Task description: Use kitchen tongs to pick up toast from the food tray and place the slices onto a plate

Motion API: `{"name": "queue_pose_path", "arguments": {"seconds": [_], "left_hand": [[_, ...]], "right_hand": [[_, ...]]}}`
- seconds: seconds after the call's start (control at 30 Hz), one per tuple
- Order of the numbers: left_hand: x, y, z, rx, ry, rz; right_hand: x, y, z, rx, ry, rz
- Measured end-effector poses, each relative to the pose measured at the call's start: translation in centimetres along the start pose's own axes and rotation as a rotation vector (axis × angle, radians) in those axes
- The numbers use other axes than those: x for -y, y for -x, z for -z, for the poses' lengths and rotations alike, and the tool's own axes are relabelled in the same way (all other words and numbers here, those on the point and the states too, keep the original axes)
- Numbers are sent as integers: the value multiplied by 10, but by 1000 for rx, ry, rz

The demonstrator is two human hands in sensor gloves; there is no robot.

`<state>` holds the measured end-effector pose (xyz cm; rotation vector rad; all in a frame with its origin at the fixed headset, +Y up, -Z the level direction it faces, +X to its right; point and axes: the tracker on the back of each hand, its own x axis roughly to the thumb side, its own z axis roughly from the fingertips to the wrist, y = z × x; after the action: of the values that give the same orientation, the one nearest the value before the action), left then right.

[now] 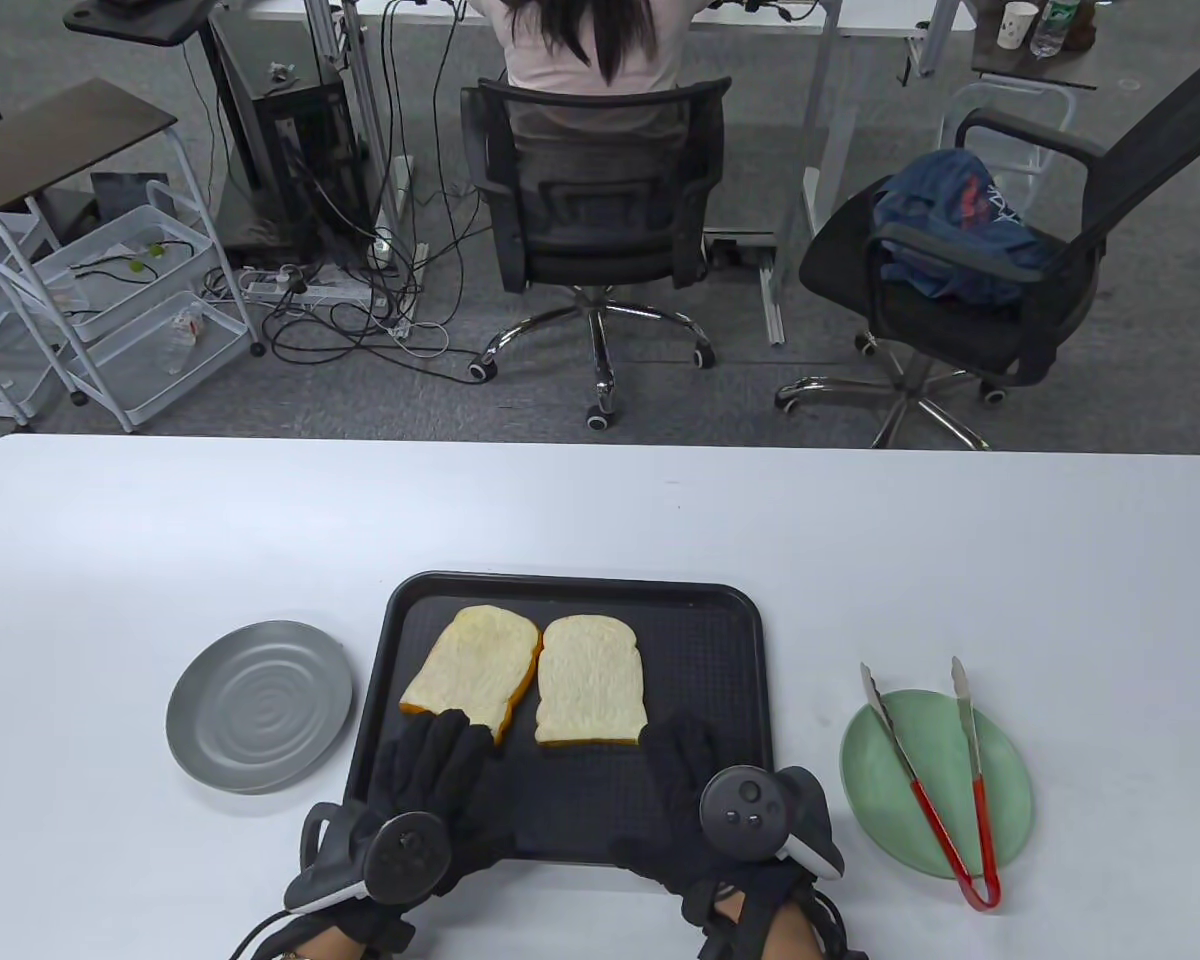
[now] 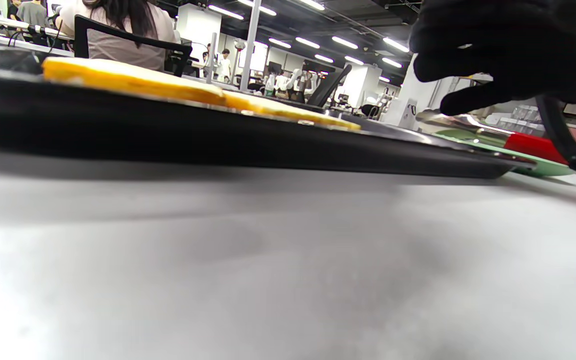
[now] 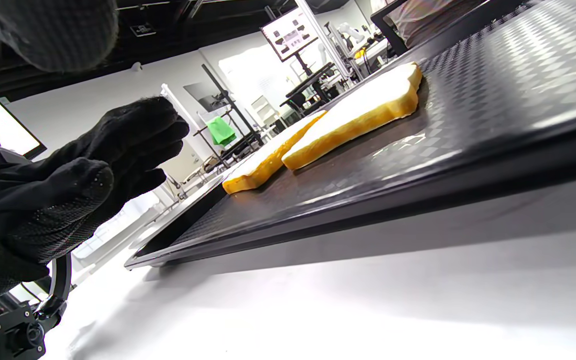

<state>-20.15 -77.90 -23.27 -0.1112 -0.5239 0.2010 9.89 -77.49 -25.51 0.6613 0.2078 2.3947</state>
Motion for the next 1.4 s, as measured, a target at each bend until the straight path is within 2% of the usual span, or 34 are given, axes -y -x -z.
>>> {"name": "queue_pose_path", "arguments": {"seconds": [0.43, 0.6, 0.77, 0.9, 1.03, 1.2, 1.4], "left_hand": [[0, 0, 1, -3, 3, -4], [0, 1, 1, -6, 1, -9], [1, 0, 2, -7, 8, -20], [1, -1, 2, -2, 9, -16], [1, 0, 2, -3, 12, -20], [0, 0, 2, -5, 11, -22], [1, 1, 3, -6, 19, -23]], "right_hand": [[-1, 1, 2, -27, -12, -14], [7, -3, 2, -35, 3, -13], [36, -5, -6, -66, 107, -30], [71, 3, -21, -140, 204, -71], [108, 20, -40, -223, 323, -107], [137, 53, -66, -397, 418, -172], [151, 95, -91, -628, 400, -203]]}}
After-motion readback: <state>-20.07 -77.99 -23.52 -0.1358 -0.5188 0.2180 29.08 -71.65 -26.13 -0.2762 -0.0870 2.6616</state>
